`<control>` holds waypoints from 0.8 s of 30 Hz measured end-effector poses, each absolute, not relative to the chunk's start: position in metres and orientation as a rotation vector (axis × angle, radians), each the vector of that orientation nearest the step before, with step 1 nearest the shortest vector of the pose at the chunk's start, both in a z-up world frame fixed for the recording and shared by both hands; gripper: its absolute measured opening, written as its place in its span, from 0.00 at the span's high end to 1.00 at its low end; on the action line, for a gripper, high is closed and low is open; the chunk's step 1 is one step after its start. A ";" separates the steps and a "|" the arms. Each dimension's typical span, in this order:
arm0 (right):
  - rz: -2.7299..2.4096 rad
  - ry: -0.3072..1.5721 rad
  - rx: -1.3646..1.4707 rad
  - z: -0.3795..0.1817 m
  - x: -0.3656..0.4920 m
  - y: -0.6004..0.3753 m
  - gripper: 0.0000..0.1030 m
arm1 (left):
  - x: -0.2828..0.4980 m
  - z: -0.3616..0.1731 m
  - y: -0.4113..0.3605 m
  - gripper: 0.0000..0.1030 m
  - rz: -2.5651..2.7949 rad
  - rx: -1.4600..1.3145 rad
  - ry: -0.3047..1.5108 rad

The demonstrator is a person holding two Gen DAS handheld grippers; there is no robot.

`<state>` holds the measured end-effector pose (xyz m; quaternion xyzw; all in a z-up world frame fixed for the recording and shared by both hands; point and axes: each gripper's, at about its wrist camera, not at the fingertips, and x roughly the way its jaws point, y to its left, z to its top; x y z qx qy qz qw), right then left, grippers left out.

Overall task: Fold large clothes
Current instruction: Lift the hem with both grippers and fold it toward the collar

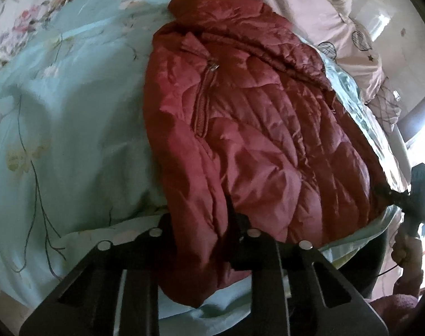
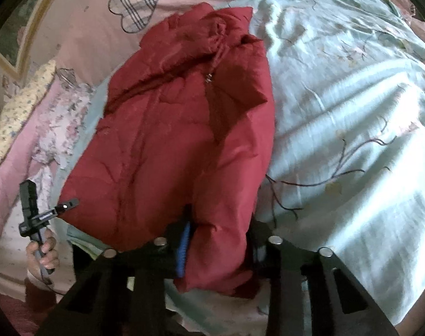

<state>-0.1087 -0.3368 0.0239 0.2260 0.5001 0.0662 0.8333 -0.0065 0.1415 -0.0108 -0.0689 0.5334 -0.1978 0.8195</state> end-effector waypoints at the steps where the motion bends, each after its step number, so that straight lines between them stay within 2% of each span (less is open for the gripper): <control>1: 0.150 1.043 0.490 0.027 -0.109 -0.337 0.74 | -0.007 -0.008 0.141 0.84 -0.423 -0.150 1.127; 24: 0.252 0.754 0.558 0.086 -0.074 -0.350 0.79 | 0.022 0.073 0.135 0.87 -0.458 -0.238 0.881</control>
